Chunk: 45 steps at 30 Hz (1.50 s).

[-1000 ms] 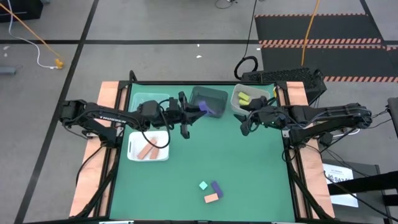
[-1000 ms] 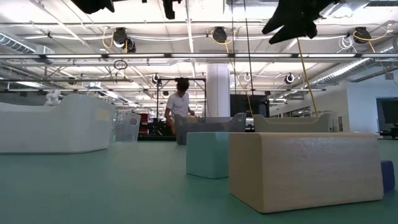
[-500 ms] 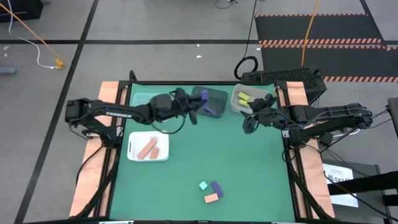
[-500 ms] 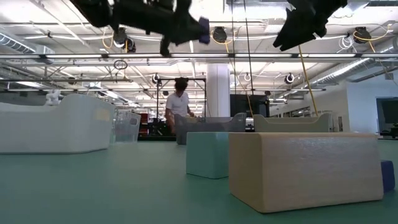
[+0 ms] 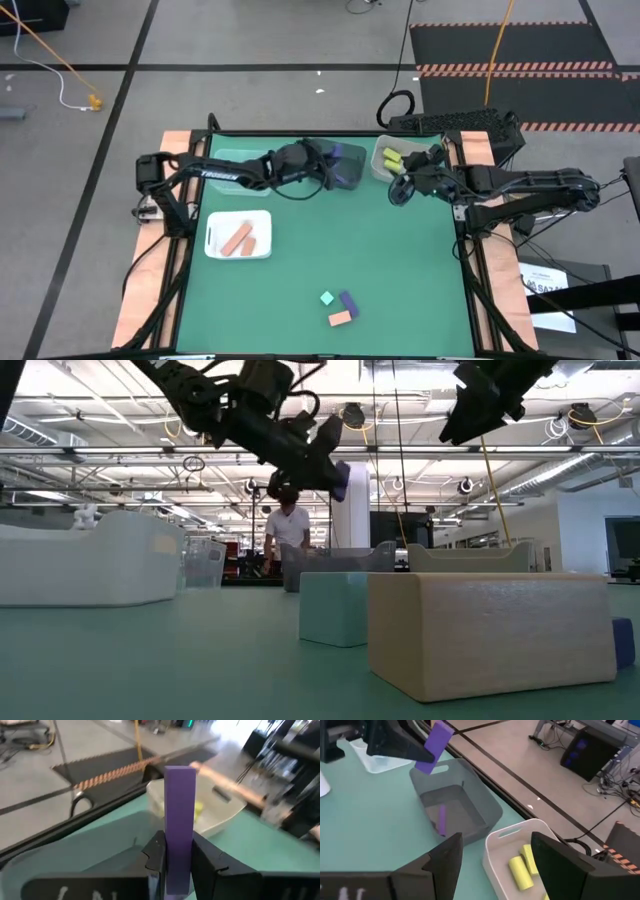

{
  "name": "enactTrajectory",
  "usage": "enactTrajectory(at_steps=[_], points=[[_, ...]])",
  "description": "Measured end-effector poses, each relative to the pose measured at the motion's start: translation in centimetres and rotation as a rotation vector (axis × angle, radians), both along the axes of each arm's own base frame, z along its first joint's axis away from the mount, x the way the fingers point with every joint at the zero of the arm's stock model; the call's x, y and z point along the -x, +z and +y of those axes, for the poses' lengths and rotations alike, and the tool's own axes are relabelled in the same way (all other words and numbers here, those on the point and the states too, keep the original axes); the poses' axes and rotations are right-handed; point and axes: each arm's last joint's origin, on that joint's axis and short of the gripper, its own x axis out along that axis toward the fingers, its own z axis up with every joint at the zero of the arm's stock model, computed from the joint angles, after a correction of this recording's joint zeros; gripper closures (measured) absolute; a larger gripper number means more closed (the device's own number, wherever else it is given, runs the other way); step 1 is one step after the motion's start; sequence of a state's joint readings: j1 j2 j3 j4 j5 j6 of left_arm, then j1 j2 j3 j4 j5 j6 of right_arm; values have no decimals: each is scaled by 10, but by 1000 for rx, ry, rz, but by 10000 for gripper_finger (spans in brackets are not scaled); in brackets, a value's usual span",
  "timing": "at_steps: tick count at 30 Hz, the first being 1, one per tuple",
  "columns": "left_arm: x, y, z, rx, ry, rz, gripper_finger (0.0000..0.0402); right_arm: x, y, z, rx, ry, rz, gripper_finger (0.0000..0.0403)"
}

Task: Sort & place blocks by color
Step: Put the right violet into the black bin, then put the blue block into the transparent bin

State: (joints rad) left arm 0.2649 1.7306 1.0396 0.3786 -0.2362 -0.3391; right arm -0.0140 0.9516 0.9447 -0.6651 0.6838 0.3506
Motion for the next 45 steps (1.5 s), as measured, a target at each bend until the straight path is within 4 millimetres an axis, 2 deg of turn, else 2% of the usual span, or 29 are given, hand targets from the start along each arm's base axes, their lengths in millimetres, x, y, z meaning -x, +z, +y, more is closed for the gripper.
enactTrajectory(at_steps=[5, 8, 16, 21, 27, 29, 32, 38, 41, 45], points=[[7, -10, 11, 13, 19, 170, 325, 0, -1, -6, 2, -32, 0, 179], [11, -13, 18, 17, 34, 210, 314, 0, -6, -10, 2, -52, -8, 179], [18, -15, 32, 68, 89, 206, 307, -6, -40, -18, 4, -90, -75, 179], [17, -13, 32, 124, 40, 161, 306, -9, -61, -19, 3, -84, -159, 179], [10, 6, 24, 153, -85, -14, 305, -18, -68, -11, -142, 196, -339, 179], [6, 12, 15, 153, -169, -69, 305, -20, -70, -10, -136, 266, -414, 179], [0, 17, -7, 170, -306, -94, 304, -19, -73, -10, -108, 284, -567, 179], [-3, 24, -66, 167, -554, -45, 304, -7, -85, -8, -162, 268, -844, 179], [-1, 22, -92, 129, -643, 40, 304, -4, -92, -7, -194, 266, -850, 179], [7, 11, -123, 165, -718, 187, 303, -5, -97, -2, -201, 312, -786, 179]])
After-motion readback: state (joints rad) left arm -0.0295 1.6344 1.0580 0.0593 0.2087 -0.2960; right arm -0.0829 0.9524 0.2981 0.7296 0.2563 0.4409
